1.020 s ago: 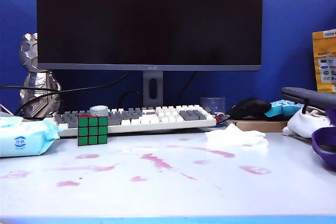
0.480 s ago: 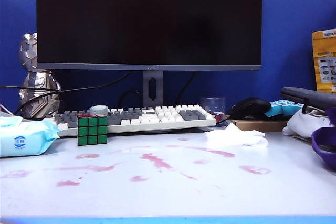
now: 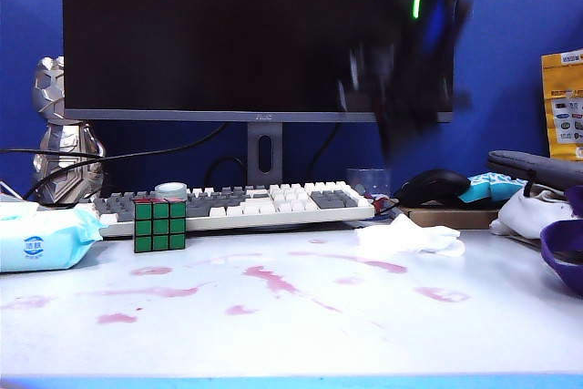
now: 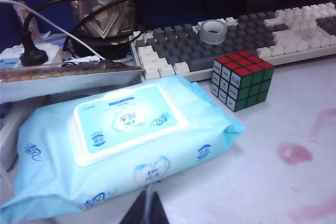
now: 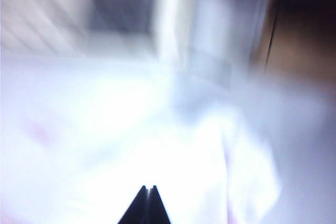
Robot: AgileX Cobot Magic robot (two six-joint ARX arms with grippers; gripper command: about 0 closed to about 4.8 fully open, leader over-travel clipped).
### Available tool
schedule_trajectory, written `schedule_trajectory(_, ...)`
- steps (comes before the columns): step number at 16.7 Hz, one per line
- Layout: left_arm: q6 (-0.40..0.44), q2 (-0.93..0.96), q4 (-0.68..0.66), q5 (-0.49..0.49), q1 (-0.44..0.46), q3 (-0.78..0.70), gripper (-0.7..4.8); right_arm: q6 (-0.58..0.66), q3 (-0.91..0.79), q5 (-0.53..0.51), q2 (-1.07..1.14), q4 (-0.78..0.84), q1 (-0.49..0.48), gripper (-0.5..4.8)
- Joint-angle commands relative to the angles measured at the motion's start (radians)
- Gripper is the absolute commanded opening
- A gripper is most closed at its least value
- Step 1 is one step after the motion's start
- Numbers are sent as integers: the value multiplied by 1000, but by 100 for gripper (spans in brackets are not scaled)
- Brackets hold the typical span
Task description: Use the wet wipes on the table to wipe the cherry juice off the table, then put the wipes back on the table.
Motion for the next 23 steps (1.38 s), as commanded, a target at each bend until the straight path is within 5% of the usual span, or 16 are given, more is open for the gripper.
schedule_trajectory(1,0,-3,-13,-3,2,-1,23,16,2,13,75,-5,-27,184)
schedule_trajectory(2,0,-3,-13,-3,2,-1,23,15,2,12,90,-5,-37,294)
schedule_trajectory(12,0,-3,-13,-3,2,-1,23,15,3,16,207,113,-60,294)
schedule_trajectory(13,0,-3,-13,-3,2,-1,23,23,3,23,225,108,-60,282)
schedule_trajectory(14,0,-3,-13,-3,2,-1,23,25,4,24,236,95,-60,200)
schedule_trajectory(15,0,-3,-13,-3,2,-1,23,24,4,23,236,69,-59,63)
schedule_trajectory(16,0,-3,-13,-3,2,-1,23,20,4,18,236,54,-55,-2)
schedule_trajectory(20,0,-3,-13,-3,2,-1,23,12,66,-163,237,29,-11,-1)
schedule_trajectory(23,0,-3,-13,-3,2,-1,23,-49,109,-179,241,31,71,-1)
